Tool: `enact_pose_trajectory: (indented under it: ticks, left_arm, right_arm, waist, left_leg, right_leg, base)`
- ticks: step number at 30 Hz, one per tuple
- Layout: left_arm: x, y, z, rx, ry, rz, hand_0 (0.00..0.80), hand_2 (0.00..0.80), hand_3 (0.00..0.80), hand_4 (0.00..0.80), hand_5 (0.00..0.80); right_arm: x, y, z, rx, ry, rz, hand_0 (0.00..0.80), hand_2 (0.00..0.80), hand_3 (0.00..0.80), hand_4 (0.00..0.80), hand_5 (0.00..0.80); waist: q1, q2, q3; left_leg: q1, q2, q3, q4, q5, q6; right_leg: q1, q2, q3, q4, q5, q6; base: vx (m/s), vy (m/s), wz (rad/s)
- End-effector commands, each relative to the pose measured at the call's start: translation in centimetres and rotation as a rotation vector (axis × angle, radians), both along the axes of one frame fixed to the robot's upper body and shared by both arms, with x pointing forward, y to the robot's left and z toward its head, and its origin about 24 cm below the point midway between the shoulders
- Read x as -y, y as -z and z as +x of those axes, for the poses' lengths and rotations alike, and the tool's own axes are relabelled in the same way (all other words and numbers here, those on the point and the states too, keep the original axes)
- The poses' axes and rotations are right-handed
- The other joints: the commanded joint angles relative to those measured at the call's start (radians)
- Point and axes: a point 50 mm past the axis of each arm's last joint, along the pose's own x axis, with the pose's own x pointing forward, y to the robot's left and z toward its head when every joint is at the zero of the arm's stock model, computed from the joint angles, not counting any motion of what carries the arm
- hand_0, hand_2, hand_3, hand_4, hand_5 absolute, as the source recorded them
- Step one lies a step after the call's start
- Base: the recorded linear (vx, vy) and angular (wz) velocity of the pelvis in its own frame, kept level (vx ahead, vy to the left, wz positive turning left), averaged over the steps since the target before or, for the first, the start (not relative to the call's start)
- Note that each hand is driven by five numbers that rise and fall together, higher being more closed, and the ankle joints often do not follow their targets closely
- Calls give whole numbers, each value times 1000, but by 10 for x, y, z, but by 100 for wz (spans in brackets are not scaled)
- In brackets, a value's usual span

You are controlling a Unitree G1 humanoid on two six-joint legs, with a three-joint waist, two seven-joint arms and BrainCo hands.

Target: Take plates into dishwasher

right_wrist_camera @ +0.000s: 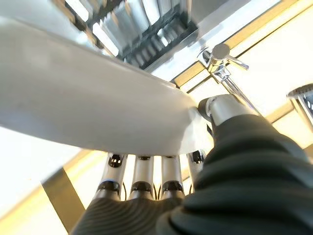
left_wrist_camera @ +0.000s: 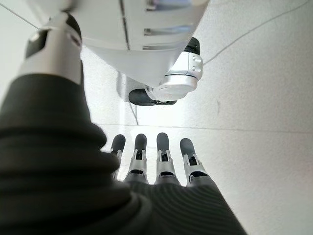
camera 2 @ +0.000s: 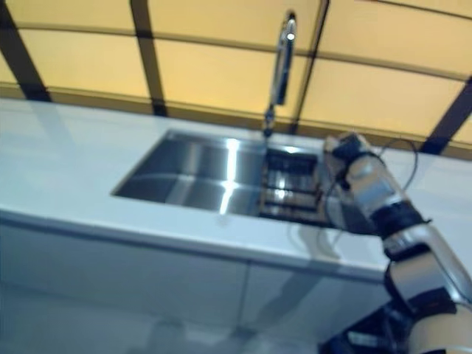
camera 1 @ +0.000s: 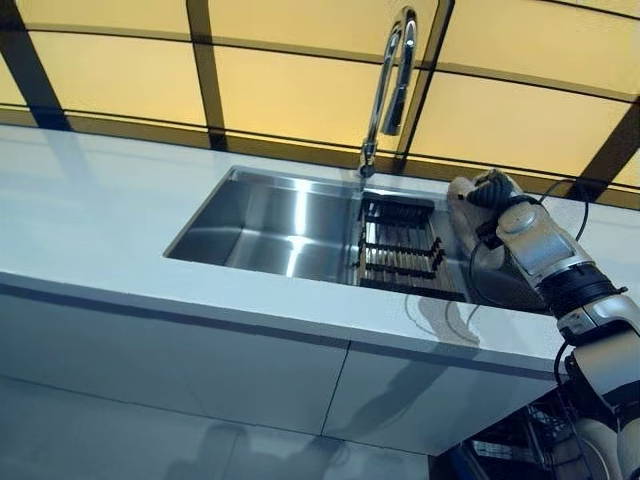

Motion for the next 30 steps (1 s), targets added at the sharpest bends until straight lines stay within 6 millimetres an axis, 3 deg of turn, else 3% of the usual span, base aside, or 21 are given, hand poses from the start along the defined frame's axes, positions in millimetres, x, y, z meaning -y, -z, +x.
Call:
enact_pose_trajectory:
  ticks: [1,8,16,30]
  left_arm:
    - [-15,-3,4,-74,51,66,0,0,0,0,0]
    - [-19,-4,4,-76,58,85,0,0,0,0,0]
    - [-21,-6,8,-56,62,94,0,0,0,0,0]
    - [-26,-7,7,-66,91,90,0,0,0,0,0]
  right_arm:
    - [6,-45,-5,158,-39,64,800,800,800,800,800]
    - [10,-45,-8,116,-70,159,800,800,800,800,800]
    - [28,-53,-15,87,-38,164,800,800,800,800,800]
    - [68,-93,-37,192,62,218,800,800,800,800,800]
  waist:
    - [3,-4,-8]
    - [-20,-16,-22]
    - [-61,-27,-32]
    - [-137,-35,-53]
  left_leg:
    - [-13,-3,12,-28,57,12]
    - [4,3,34,-28,53,11]
    - [23,11,71,-28,46,14]
    - [55,24,128,-28,36,10]
  right_leg:
    - [122,-73,-1,2,-85,82]
    - [123,-65,17,2,-83,83]
    - [112,-53,56,2,-75,85]
    - [89,-29,130,2,-60,88]
  base:
    - [16,-19,-13]
    - [6,-14,-10]
    - [9,-13,-11]
    - [13,-9,-14]
